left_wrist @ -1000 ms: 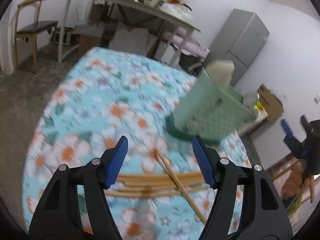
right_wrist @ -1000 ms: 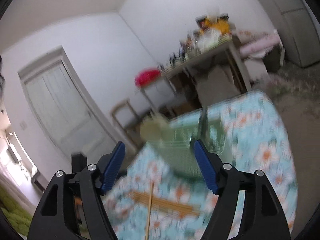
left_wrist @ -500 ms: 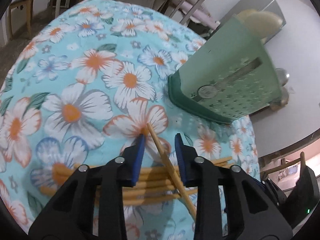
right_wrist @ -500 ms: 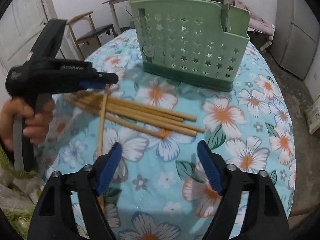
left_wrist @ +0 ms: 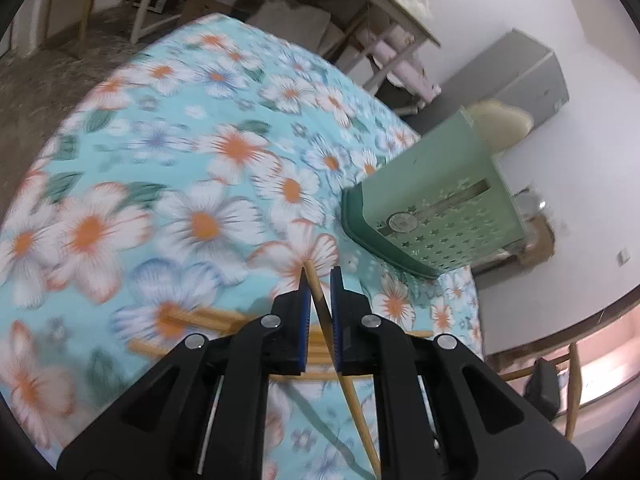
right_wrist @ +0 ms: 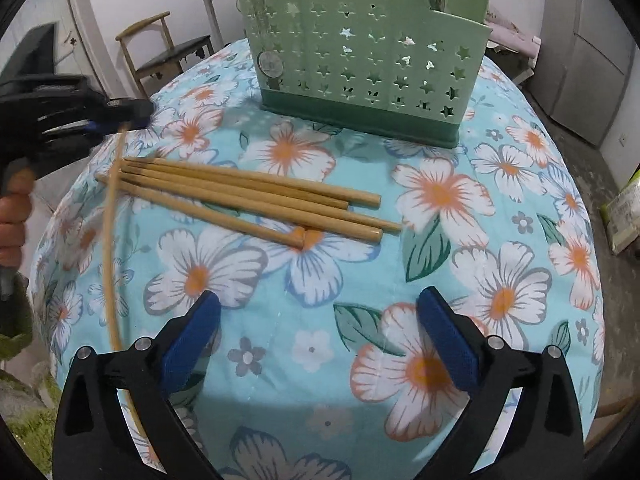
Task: Organize utensils
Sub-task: 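Reach the left tool to the bamboo chopsticks and close on one, then close the right tool on another chopstick while the left tool holds its chopstick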
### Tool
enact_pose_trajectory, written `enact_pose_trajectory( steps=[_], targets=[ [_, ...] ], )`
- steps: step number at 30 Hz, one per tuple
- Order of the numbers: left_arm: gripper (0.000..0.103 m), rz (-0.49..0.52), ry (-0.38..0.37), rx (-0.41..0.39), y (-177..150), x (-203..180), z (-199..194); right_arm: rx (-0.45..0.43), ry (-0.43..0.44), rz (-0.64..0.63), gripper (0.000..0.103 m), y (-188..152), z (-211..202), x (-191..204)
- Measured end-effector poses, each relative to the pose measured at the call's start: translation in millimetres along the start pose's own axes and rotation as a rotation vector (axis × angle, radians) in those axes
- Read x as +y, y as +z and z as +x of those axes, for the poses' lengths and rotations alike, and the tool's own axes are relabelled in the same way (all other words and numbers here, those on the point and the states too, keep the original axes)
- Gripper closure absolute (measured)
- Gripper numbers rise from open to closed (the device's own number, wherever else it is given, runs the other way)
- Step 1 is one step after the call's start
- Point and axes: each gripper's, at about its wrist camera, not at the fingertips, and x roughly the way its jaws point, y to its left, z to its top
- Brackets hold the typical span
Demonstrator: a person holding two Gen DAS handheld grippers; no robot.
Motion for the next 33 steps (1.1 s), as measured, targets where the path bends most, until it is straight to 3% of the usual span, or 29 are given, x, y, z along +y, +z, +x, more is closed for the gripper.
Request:
enact_pose_trajectory(
  steps=[9, 17, 23, 28, 33],
  targets=[
    [0.093, -0.121, 0.045, -0.04, -28, 49, -34, -0.018, 0.009, -0.021, 0.006, -6, -3, -1],
    [0.09, -0.127, 0.103, -0.027, -43, 69, -37, -0.023, -0.039, 0.002, 0.007, 5, -12, 8],
    [0.09, -0.108, 0.113, -0.034, -47, 69, -41, -0.096, 0.074, -0.121, 0.038, 27, -20, 45],
    [0.089, -0.095, 0.143, -0.036, -52, 68, -45, -0.073, 0.137, -0.303, 0.065, 41, -1, 88],
    [0.088, -0.083, 0.158, -0.041, -58, 67, -48, -0.052, 0.155, -0.436, 0.07, 50, 18, 115]
  ],
)
